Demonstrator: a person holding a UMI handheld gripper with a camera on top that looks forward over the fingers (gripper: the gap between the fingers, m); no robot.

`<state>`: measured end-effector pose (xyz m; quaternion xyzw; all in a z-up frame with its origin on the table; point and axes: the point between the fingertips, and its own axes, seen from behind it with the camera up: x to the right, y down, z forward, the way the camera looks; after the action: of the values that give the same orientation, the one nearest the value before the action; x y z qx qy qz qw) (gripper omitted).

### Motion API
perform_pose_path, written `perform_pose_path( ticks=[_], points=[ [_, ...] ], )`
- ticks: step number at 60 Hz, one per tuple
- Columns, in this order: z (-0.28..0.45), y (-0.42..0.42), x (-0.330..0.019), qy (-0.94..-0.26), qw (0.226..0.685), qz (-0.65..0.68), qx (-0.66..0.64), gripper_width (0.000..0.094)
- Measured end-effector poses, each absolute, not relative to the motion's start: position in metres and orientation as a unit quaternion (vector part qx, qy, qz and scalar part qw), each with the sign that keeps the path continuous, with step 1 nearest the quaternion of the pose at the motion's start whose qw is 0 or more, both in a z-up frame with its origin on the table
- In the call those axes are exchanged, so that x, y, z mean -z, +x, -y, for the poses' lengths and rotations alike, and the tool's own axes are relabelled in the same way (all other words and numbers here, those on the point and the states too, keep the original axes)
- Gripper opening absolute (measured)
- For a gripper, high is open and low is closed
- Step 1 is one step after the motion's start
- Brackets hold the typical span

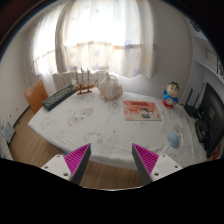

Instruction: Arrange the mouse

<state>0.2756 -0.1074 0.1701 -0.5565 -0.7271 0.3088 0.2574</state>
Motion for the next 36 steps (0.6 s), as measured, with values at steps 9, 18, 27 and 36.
perform_pose_path(
  ticks=[9, 18, 27, 36],
  points=[
    [0.058, 0.265, -0.16, -0.576, 0.274, 0.713, -0.291, 0.0852],
    [-0.003, 0.259, -0.144, -0.61, 0.294, 0.687, -0.265, 0.0853],
    [-0.067, 0.258, -0.132, -0.64, 0.314, 0.657, -0.246, 0.0851],
    [-0.124, 0.25, -0.117, -0.655, 0.337, 0.635, -0.234, 0.085]
  ],
)
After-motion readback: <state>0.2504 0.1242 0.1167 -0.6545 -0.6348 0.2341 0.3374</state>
